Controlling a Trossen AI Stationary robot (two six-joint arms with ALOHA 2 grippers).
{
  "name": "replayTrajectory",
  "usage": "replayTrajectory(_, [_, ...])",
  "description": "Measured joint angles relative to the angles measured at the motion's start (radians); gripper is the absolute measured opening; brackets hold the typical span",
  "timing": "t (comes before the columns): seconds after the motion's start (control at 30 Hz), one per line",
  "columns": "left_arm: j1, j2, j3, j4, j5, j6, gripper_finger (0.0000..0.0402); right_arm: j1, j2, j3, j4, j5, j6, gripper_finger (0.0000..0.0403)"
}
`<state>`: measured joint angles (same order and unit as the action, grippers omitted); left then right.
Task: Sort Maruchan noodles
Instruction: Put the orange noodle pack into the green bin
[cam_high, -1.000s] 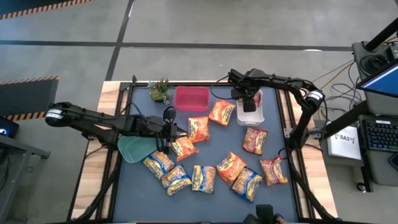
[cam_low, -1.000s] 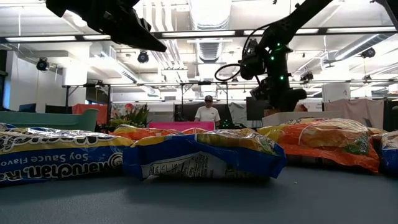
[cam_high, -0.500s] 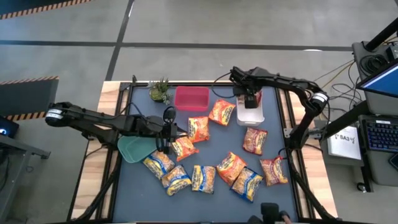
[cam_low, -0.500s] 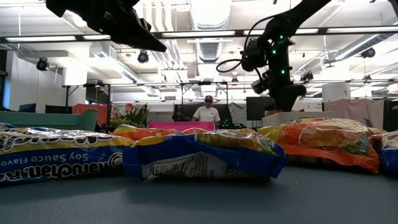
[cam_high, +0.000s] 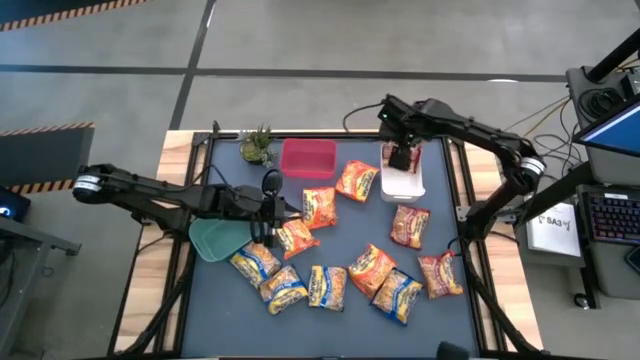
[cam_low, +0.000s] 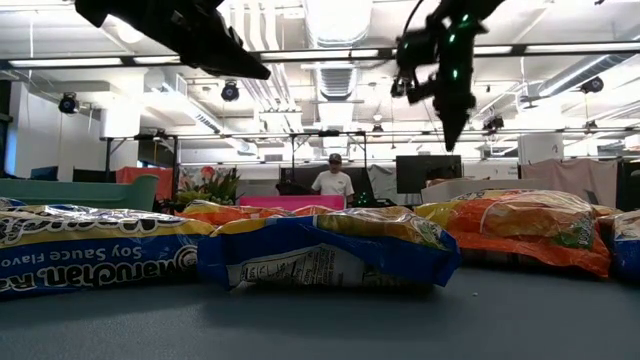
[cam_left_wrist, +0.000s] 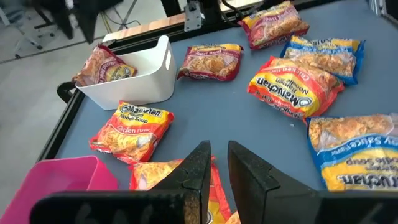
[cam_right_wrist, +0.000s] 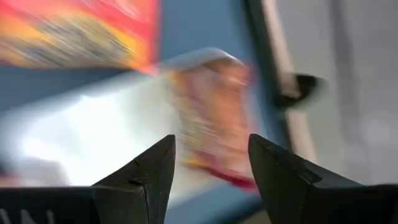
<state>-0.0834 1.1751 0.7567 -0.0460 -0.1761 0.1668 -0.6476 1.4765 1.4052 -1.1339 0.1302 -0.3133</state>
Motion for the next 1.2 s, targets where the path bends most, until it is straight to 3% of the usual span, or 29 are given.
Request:
replayTrajectory(0.1, [0.0, 0.0, 0.0, 0.002, 0.0, -0.063, 0.0038, 0.024, -0.07, -0.043, 0.043, -0.203, 0.123, 0.019])
replayTrajectory(0.23, [0.0, 0.011, 0.0, 0.003, 0.0, -0.155, 0.0038, 0.107, -0.177, -0.14, 0.152, -0.287, 0.238, 0.0181])
replayTrajectory(0.6, [-0.001, 0.119, 0.0, -0.001, 0.002, -0.29, 0.0038, 0.384, -0.388, -0.482, 0.597, -0.284, 0.641, 0.0176])
replayTrajectory(0.73, [-0.001, 0.139, 0.0, -0.047, 0.003, -0.333, 0.0038, 0.47, -0.41, -0.601, 0.859, -0.206, 0.683, 0.0176])
replayTrajectory(0.83, [-0.002, 0.137, 0.0, -0.082, 0.004, -0.376, 0.0038, 0.524, -0.399, -0.683, 1.078, -0.136, 0.715, 0.0176])
replayTrajectory(0.97, [-0.005, 0.126, 0.0, -0.1, 0.065, -0.395, 0.0038, 0.567, -0.347, -0.751, 1.337, -0.126, 0.773, 0.0176])
replayTrajectory(1.2, [-0.012, 0.129, 0.011, -0.124, 0.116, -0.422, 0.0038, 0.581, -0.233, -0.756, 1.426, -0.13, 0.893, 0.0176])
